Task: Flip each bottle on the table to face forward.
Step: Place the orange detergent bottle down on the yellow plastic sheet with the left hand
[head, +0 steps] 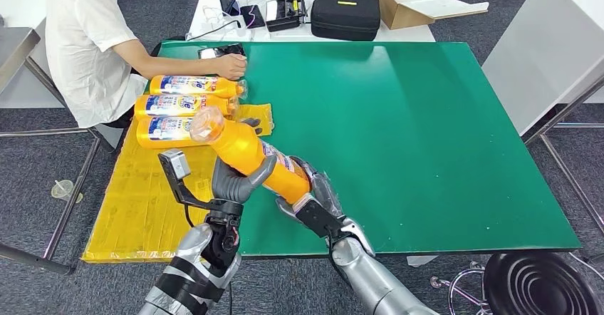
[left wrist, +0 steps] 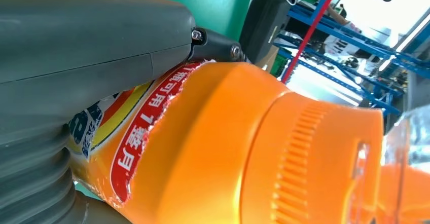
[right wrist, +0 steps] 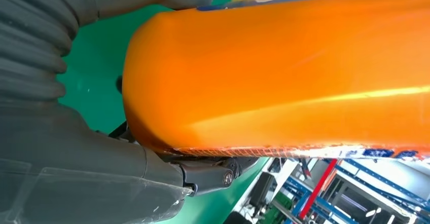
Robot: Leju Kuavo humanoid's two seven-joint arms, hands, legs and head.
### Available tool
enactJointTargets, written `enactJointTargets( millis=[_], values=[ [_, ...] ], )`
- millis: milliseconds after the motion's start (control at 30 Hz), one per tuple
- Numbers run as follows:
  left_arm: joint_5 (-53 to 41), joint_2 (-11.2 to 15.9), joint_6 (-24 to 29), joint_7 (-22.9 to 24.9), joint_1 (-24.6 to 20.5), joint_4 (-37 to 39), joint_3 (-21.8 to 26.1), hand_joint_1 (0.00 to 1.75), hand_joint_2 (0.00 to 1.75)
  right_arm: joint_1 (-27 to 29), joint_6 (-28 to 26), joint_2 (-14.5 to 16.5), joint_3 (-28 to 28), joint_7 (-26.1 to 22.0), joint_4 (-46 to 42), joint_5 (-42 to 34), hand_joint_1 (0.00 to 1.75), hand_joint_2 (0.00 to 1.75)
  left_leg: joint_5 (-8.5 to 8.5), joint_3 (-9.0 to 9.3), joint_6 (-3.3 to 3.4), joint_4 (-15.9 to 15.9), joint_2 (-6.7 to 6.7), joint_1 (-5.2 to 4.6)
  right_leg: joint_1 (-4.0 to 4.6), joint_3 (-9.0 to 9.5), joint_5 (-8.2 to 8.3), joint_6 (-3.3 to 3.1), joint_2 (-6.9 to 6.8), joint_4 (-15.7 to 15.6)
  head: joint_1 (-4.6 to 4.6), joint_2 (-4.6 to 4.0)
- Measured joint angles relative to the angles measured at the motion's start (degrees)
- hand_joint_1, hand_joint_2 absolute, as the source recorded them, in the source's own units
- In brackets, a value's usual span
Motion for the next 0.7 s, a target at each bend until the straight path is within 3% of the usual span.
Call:
enactJointTargets(
  millis=[33,67,167,200,300,433,600,700],
  values=[
    [0.27,0.00,-0.10,-0.11,0.06,-0.15,0.01,1.75,1.75,-0.01,0.12,0.13,0.07,-0.05,0.09,-0.18,1.51,1.75,0.00,0.00,0.00,0.00,0.00,0.00,0.00,0.00,0.00,0.00,0.00,0.00,-0.01,0.00],
    [0.65,0.00,-0.33,-0.19,0.14,-0.32,0.03,1.75,1.75,-0.01,0.24,0.25,0.14,-0.19,0.20,-0.38,1.28,1.75,0.00,0.00,0.00,0.00,0.00,0.00,0.00,0.00,0.00,0.00,0.00,0.00,-0.01,0.00],
    [2.69,0.00,-2.01,-0.21,0.53,-1.03,0.18,1.75,1.75,-0.03,0.74,0.64,0.29,-0.89,0.54,-1.23,0.16,1.75,0.00,0.00,0.00,0.00,0.00,0.01,0.01,-0.01,0.00,0.00,0.00,0.00,0.00,0.00],
    [3.39,0.00,-2.69,-0.14,0.65,-1.28,0.25,1.75,1.75,-0.03,1.00,0.78,0.34,-1.13,0.66,-1.53,0.00,1.75,0.00,0.00,0.00,0.00,0.00,0.01,0.00,-0.01,0.00,0.00,0.00,0.00,0.01,0.00],
    [4.38,0.02,-3.96,0.08,0.91,-1.91,0.36,1.75,1.75,-0.03,1.68,1.09,0.44,-1.52,1.01,-2.58,0.00,1.75,0.00,-0.01,0.00,0.00,0.00,0.01,0.00,-0.02,0.00,0.00,-0.01,0.00,0.01,0.00],
    [0.31,0.25,-1.83,-1.65,1.34,-3.11,0.31,1.75,1.75,0.39,-0.55,1.18,0.13,-1.93,1.55,-3.76,0.00,0.00,0.00,-0.01,0.00,0.00,0.00,0.00,0.00,-0.02,0.00,0.00,0.00,0.00,0.02,0.00],
    [-16.89,3.44,8.97,-5.32,2.62,-5.87,0.27,1.75,1.75,3.65,-10.77,0.20,-3.34,-2.18,1.71,-4.95,0.00,0.00,-0.01,-0.02,0.00,-0.01,-0.01,0.00,0.00,-0.03,-0.01,-0.01,-0.01,0.00,0.00,0.00],
    [-22.73,5.84,11.75,-5.87,3.96,-7.35,0.45,1.75,1.75,5.56,-14.25,-1.00,-6.43,-2.18,1.50,-5.38,0.00,0.00,-0.01,-0.03,0.00,-0.01,0.00,0.00,0.00,-0.05,-0.01,-0.01,0.00,0.00,0.01,0.00]
  ],
)
